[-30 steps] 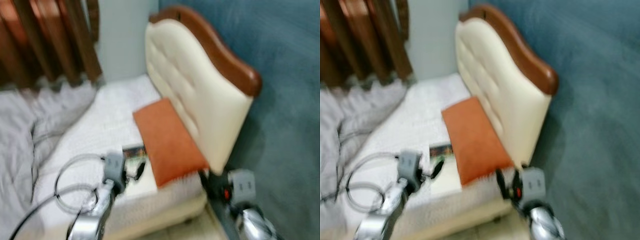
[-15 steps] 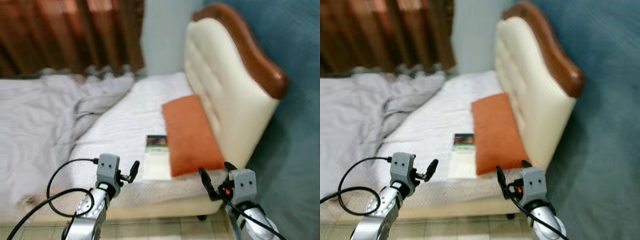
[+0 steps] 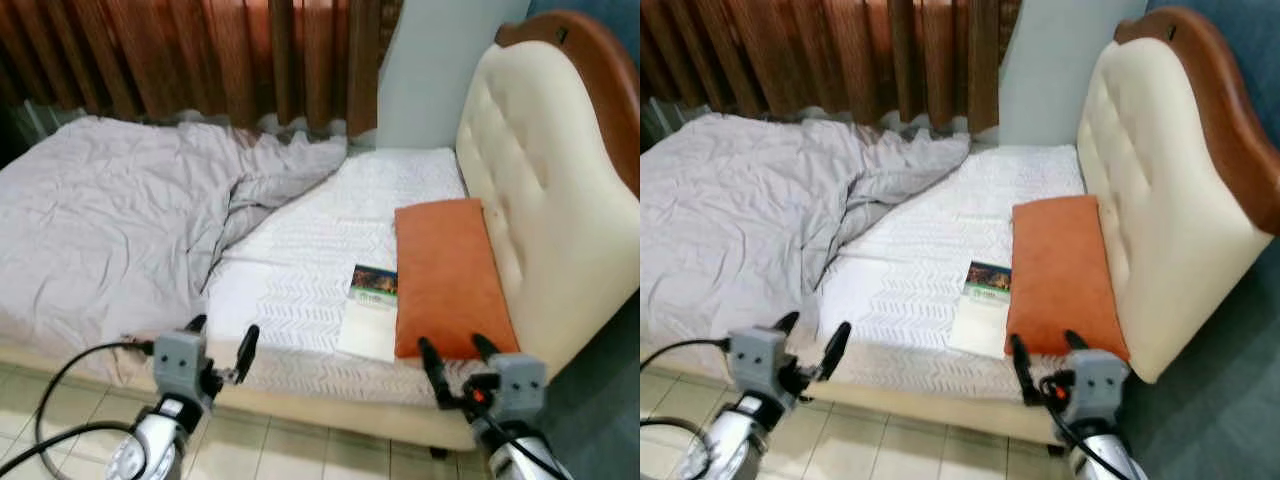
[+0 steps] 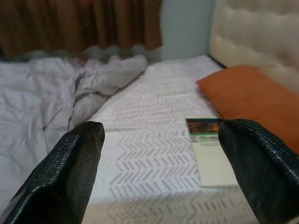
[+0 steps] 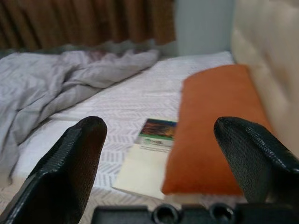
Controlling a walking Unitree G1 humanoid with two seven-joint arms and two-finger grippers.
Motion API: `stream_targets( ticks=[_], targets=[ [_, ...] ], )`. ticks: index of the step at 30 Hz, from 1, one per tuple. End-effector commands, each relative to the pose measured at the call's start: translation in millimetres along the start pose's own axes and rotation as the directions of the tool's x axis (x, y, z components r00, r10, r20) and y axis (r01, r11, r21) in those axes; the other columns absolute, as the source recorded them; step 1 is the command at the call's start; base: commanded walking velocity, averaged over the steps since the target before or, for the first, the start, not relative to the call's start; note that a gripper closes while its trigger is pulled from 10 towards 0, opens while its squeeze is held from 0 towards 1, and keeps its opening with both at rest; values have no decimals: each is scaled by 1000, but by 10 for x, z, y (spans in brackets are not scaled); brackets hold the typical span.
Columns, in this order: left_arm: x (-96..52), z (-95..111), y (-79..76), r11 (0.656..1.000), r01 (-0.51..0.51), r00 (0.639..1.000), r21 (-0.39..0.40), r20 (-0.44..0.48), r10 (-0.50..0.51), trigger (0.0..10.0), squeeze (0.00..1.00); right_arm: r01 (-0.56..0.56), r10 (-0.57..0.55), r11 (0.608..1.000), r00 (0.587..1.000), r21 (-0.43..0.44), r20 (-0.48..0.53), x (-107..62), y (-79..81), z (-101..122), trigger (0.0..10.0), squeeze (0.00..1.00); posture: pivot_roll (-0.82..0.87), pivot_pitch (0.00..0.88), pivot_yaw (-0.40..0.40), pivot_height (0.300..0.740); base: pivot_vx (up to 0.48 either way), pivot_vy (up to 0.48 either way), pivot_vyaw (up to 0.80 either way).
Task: Clean up the room
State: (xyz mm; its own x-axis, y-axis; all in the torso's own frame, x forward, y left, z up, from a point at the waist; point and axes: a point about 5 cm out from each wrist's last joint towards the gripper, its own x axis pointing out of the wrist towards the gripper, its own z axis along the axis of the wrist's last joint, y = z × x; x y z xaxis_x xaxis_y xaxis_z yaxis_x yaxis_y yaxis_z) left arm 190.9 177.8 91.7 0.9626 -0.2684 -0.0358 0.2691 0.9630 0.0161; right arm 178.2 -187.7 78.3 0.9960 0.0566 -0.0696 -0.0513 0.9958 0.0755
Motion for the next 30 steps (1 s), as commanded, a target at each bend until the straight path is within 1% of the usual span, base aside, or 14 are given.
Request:
stream_targets(
  ticks=[1,4,5,6,7,8,9,10,15,16,25,27,29,30],
  targets=[
    [20,-21,-61,999,39,999,-7,-30,-40,10000,0,-2,2,1000,1000,7,-12,-78,17,-6,10000,0,-62,0,11,740,0,0,0],
    [138,-30,-82,998,62,998,1,-27,-62,10000,0,-17,17,1000,1000,-1,-7,-18,50,-13,10000,0,-60,0,11,740,111,0,0],
    [191,-31,-83,998,61,998,-21,-26,-62,10000,0,-20,20,1000,1000,-2,1,24,63,-10,10000,0,-59,0,14,740,472,0,0],
    [191,-31,-83,998,61,998,-21,-26,-62,10000,0,-20,20,1000,1000,-2,1,24,63,-10,10000,0,-59,0,14,740,472,0,0],
    [242,-18,-84,997,65,997,-38,-33,-66,10000,0,-30,30,1000,999,-5,14,80,90,10,10000,0,-64,0,21,740,480,0,0],
    [242,-18,-84,997,65,997,-38,-33,-66,10000,0,-30,30,1000,999,-5,14,80,90,10,10000,0,-64,0,21,740,480,0,0],
    [273,-21,-77,996,81,996,-27,-43,-82,10000,0,-44,44,999,999,-18,16,132,124,24,10000,0,-65,0,24,740,480,0,0],
    [291,-22,-64,996,87,995,-24,-49,-88,10000,0,-43,43,999,999,-10,16,161,135,30,10000,0,-67,1,29,740,480,0,-788],
    [316,-39,-41,996,85,995,-27,-58,-86,10000,0,-44,45,999,999,-22,22,199,123,42,10000,0,-72,5,33,740,474,0,-784],
    [326,-58,-37,996,81,994,-27,-66,-83,10000,0,-48,49,998,999,-39,20,218,115,44,10000,0,-73,9,36,740,472,0,0],
    [352,-118,-2,997,50,995,-50,-85,-54,10000,0,-76,76,996,997,-46,13,269,111,43,10000,0,-75,25,29,740,477,0,0],
    [339,-128,-6,997,40,996,-65,-82,-45,10000,0,-86,86,995,996,-49,6,272,111,33,10000,0,-77,25,28,740,472,0,0],
    [321,-143,-20,997,39,995,-65,-85,-45,10000,0,-92,92,994,996,-51,0,273,108,24,10000,0,-76,27,26,740,442,0,0],
    [314,-149,-26,997,39,995,-61,-86,-45,10000,0,-93,93,994,996,-51,-1,272,106,20,10000,0,-76,27,26,740,0,0,0]
  ],
)
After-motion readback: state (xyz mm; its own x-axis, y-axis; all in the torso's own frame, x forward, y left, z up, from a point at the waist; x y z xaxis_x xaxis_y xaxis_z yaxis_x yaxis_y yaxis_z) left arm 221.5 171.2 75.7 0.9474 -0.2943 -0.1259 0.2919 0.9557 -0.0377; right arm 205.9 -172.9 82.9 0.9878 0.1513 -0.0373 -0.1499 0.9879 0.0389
